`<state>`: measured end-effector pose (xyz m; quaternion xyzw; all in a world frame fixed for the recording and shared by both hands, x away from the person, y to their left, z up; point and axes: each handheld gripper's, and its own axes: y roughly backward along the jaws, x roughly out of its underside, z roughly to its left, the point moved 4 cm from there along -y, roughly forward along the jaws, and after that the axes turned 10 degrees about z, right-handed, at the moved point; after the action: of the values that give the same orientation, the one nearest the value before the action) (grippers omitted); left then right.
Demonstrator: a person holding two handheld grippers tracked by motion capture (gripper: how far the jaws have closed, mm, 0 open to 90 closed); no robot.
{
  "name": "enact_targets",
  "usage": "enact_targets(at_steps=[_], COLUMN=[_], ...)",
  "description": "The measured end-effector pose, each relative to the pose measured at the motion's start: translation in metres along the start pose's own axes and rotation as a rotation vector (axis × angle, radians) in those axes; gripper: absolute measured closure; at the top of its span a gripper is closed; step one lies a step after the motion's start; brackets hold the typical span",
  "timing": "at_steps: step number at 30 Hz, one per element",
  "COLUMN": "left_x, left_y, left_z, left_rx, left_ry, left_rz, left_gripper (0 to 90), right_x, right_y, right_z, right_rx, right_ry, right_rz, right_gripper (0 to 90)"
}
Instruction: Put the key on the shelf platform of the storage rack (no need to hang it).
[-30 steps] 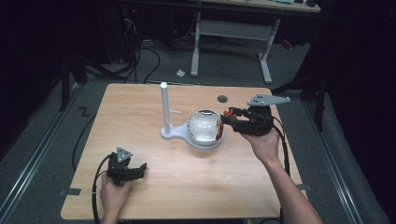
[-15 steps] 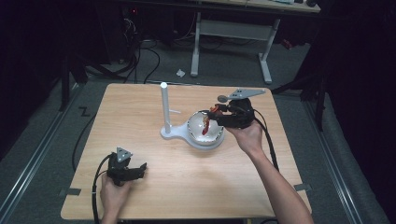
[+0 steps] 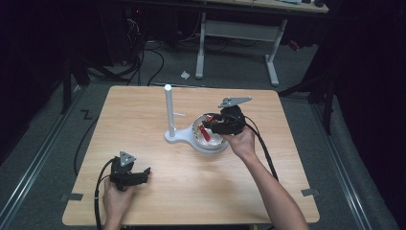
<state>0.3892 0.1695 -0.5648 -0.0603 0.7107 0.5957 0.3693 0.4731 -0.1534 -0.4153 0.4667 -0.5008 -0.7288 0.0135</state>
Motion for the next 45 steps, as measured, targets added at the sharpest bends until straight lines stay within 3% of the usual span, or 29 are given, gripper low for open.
enact_targets(at_steps=[13, 22, 36, 40, 45], left_x=[0.0, 0.0, 0.0, 0.0, 0.0], left_y=[0.0, 0.0, 0.0, 0.0, 0.0], left_z=[0.0, 0.0, 0.0, 0.0, 0.0], left_rx=[0.0, 0.0, 0.0, 0.0, 0.0], left_ry=[0.0, 0.0, 0.0, 0.0, 0.0], left_rz=[0.0, 0.0, 0.0, -0.001, 0.0], left_gripper=[15.0, 15.0, 15.0, 15.0, 15.0], right_x=[0.011, 0.026, 0.031, 0.031, 0.032], right_y=[-0.02, -0.038, -0.061, -0.063, -0.064], right_z=[-0.009, -0.02, -0.024, -0.024, -0.024], right_rx=[0.003, 0.023, 0.057, 0.091, 0.098], right_ry=[-0.031, -0.058, -0.055, -0.046, -0.046], right_rz=[0.026, 0.076, 0.122, 0.136, 0.143], right_gripper=[51.2, 51.2, 50.7, 50.7, 49.2])
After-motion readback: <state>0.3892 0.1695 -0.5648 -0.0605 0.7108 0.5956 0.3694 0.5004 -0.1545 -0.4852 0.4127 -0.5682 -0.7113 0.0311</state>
